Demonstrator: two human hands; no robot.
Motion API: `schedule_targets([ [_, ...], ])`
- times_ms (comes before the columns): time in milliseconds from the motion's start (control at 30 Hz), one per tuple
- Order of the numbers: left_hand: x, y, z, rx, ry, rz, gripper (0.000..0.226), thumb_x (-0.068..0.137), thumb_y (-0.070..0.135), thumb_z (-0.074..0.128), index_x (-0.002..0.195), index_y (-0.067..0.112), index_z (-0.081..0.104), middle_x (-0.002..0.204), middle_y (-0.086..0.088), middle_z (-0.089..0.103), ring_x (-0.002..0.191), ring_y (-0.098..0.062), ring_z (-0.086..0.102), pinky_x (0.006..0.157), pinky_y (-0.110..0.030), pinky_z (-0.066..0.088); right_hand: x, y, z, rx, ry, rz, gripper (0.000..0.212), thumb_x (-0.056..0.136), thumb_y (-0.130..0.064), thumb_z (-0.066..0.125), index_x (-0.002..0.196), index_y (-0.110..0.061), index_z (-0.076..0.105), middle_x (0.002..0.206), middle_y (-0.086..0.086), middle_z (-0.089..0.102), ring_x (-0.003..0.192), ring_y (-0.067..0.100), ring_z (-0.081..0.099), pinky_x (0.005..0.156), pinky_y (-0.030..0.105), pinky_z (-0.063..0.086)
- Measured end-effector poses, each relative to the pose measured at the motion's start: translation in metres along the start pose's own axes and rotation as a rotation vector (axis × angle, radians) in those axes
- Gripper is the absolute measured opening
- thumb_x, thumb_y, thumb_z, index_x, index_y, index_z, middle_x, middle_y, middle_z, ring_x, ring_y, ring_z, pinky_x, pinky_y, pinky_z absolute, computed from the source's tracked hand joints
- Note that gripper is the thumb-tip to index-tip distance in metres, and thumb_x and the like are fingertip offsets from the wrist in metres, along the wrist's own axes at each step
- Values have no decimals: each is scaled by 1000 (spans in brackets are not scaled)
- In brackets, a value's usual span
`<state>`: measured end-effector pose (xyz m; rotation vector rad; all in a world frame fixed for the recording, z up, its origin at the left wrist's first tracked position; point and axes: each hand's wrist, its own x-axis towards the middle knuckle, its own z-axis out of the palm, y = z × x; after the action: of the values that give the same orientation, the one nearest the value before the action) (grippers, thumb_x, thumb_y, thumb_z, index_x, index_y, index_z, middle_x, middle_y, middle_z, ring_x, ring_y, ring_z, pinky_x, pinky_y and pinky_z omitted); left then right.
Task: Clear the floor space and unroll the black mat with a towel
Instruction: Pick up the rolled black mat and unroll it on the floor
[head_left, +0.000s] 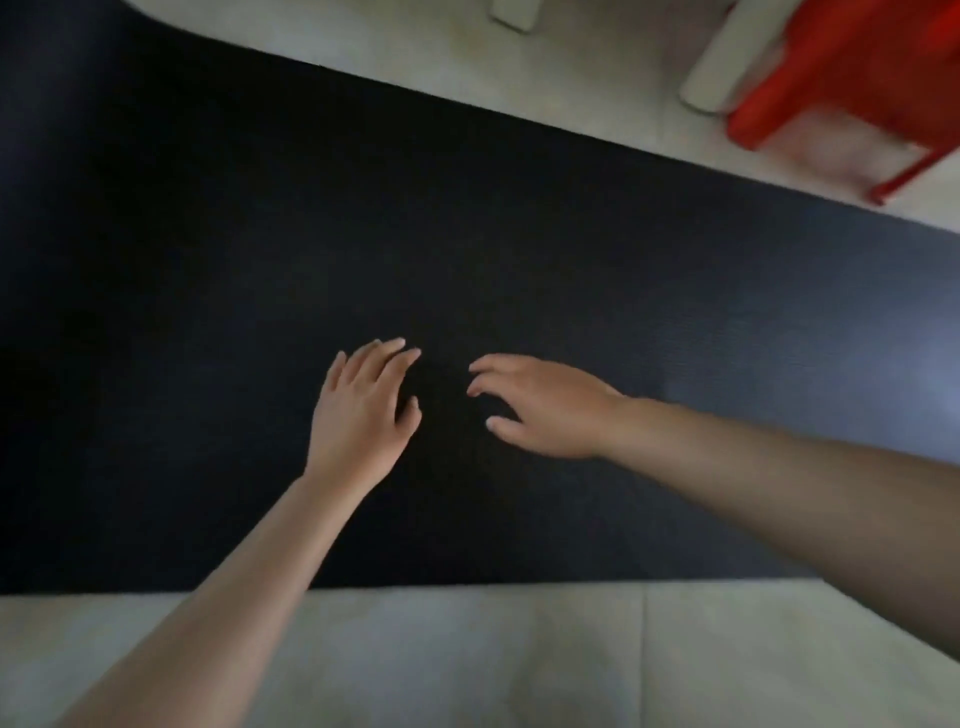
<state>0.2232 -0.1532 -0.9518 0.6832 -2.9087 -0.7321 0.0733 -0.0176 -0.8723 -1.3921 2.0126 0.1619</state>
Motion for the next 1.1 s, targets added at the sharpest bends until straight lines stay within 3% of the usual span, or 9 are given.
schedule_targets([
  [100,-3,60,23,77,-185,124,61,84,33,67,140,23,44,147,0,44,137,-18,39,117,-39,22,-53,50,17,-44,-77,52,53,89,-39,55,138,-19,44,149,0,36,132,20,42,103,38,42],
  [200,-14,98,44,178,-373,246,67,87,40,62,146,25,34,156,1,27,143,-19,26,118,-39,17,-88,83,38,-24,-78,178,67,85,-39,62,143,-18,36,150,2,34,134,22,39,103,40,42],
  [367,-35,144,71,218,-476,399,54,90,18,51,143,26,41,158,0,25,146,-19,20,119,-39,13,-145,118,104,36,-54,318,83,82,-32,67,151,-19,21,158,4,16,142,25,25,111,45,35],
  [467,-45,157,79,242,-520,459,63,86,41,56,145,28,38,158,0,24,146,-21,19,118,-44,19,-171,127,136,-9,-23,287,96,79,-35,70,153,-22,11,161,2,1,147,26,12,112,45,30],
  [567,-51,163,85,391,-618,569,85,78,58,58,151,33,21,161,0,11,148,-26,10,118,-52,16,-183,133,158,-71,-44,248,111,74,-25,75,152,-27,-4,161,0,-13,148,27,-2,111,46,30],
  [733,-63,179,92,522,-678,505,101,83,26,65,152,23,-8,159,-10,-18,146,-38,-9,116,-59,16,-183,132,176,-156,25,263,114,76,-6,69,151,-23,-14,159,7,-19,147,31,-9,114,48,25],
  [833,-73,178,96,586,-636,509,102,88,5,60,145,18,-24,158,-16,-20,146,-43,-5,113,-60,24,-184,128,187,-205,65,276,115,77,-6,69,150,-21,-18,159,9,-21,147,33,-9,116,50,23],
  [1000,-62,157,78,370,-688,316,97,83,-18,38,151,33,-7,162,1,-5,149,-27,-5,117,-53,12,-200,152,186,-141,79,338,105,84,1,56,148,-36,-20,159,3,-22,146,35,-12,114,59,20],
  [1100,-75,118,65,359,-623,332,101,78,-22,40,149,33,-7,162,2,-1,147,-25,-7,117,-54,11,-197,146,182,-107,48,301,97,87,4,46,148,-36,-18,159,3,-23,145,38,-15,113,62,17],
])
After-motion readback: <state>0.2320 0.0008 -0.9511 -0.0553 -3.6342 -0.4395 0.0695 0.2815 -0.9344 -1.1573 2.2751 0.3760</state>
